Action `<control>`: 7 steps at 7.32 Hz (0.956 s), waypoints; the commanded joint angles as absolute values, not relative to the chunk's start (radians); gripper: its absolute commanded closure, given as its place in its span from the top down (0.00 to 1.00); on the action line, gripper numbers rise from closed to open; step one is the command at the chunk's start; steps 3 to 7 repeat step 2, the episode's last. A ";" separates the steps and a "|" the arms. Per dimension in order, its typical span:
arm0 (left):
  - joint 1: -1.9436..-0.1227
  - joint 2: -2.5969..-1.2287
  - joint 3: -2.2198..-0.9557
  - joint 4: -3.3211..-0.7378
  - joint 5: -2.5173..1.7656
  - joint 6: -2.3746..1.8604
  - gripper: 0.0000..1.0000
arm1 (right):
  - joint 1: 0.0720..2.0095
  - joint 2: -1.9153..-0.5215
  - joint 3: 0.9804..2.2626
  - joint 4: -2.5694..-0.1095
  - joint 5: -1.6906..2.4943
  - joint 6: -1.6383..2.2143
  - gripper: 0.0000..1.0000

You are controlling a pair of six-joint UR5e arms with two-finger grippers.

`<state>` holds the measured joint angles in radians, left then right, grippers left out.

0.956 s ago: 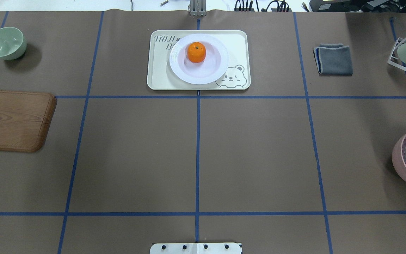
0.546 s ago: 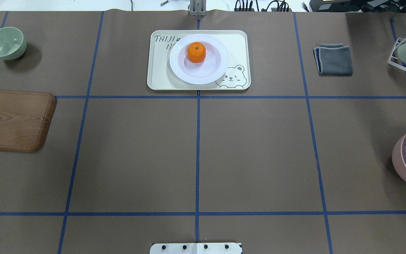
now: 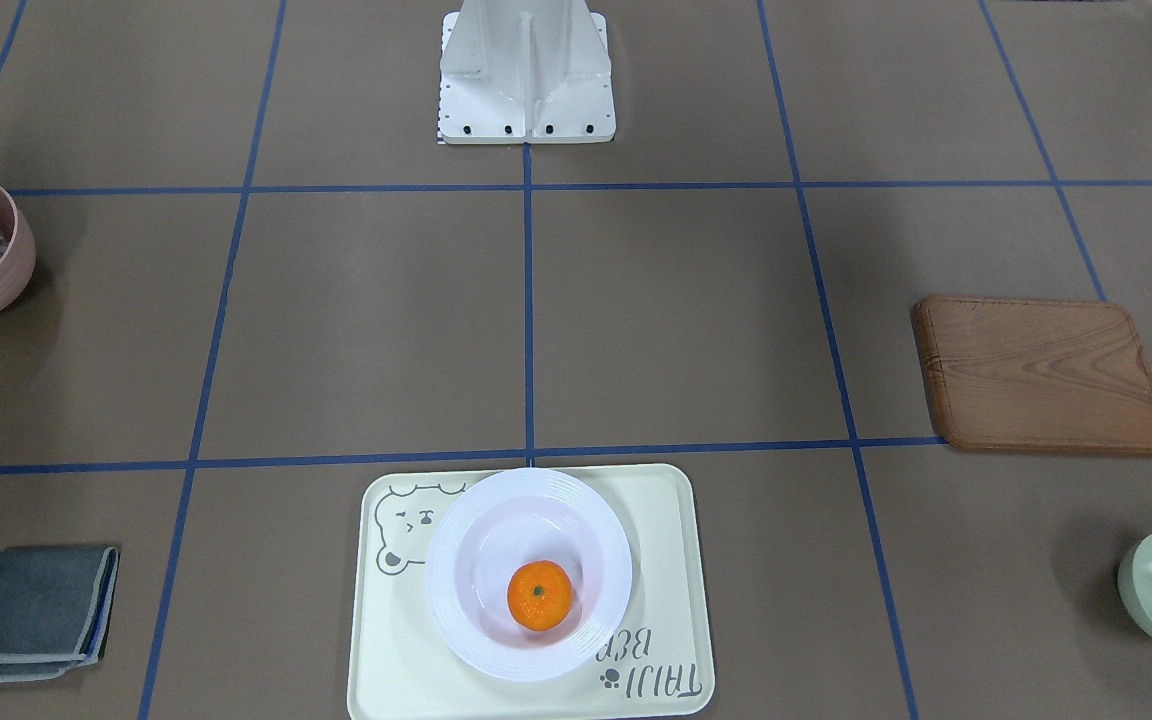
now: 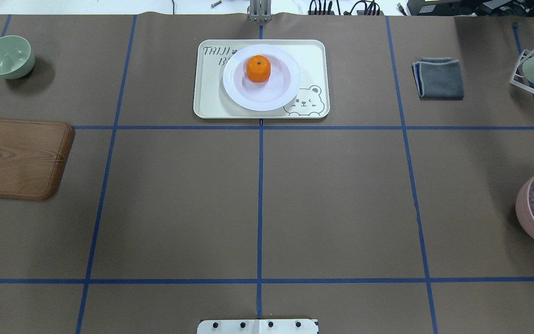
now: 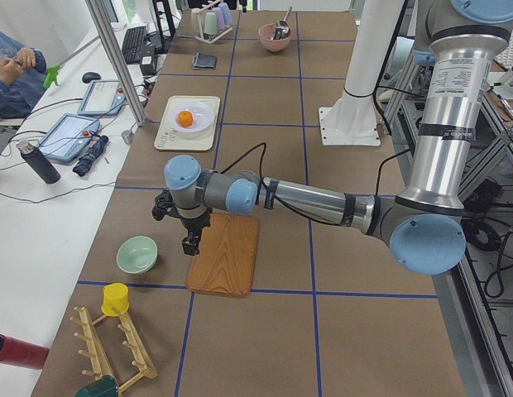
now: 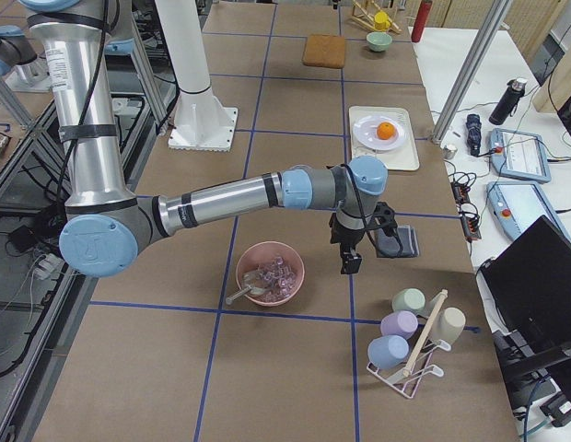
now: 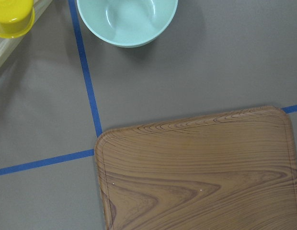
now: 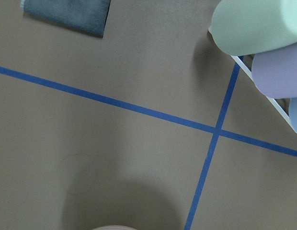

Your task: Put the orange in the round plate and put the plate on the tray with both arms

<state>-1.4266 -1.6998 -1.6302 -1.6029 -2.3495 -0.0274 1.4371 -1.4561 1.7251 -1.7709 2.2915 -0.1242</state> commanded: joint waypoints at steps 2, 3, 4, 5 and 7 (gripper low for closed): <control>-1.427 -1.686 -1.675 -1.589 -2.349 -0.031 0.98 | 1.439 -1.463 1.726 -1.773 2.290 -0.124 1.00; -1.427 -1.686 -1.675 -1.589 -2.349 -0.031 0.98 | 1.439 -1.463 1.726 -1.773 2.290 -0.124 1.00; -1.427 -1.686 -1.675 -1.589 -2.349 -0.031 0.98 | 1.439 -1.463 1.726 -1.773 2.290 -0.124 1.00; -1.427 -1.686 -1.675 -1.589 -2.349 -0.031 0.98 | 1.439 -1.463 1.726 -1.773 2.290 -0.124 1.00; -1.427 -1.686 -1.675 -1.589 -2.349 -0.031 0.98 | 1.439 -1.463 1.726 -1.773 2.290 -0.124 1.00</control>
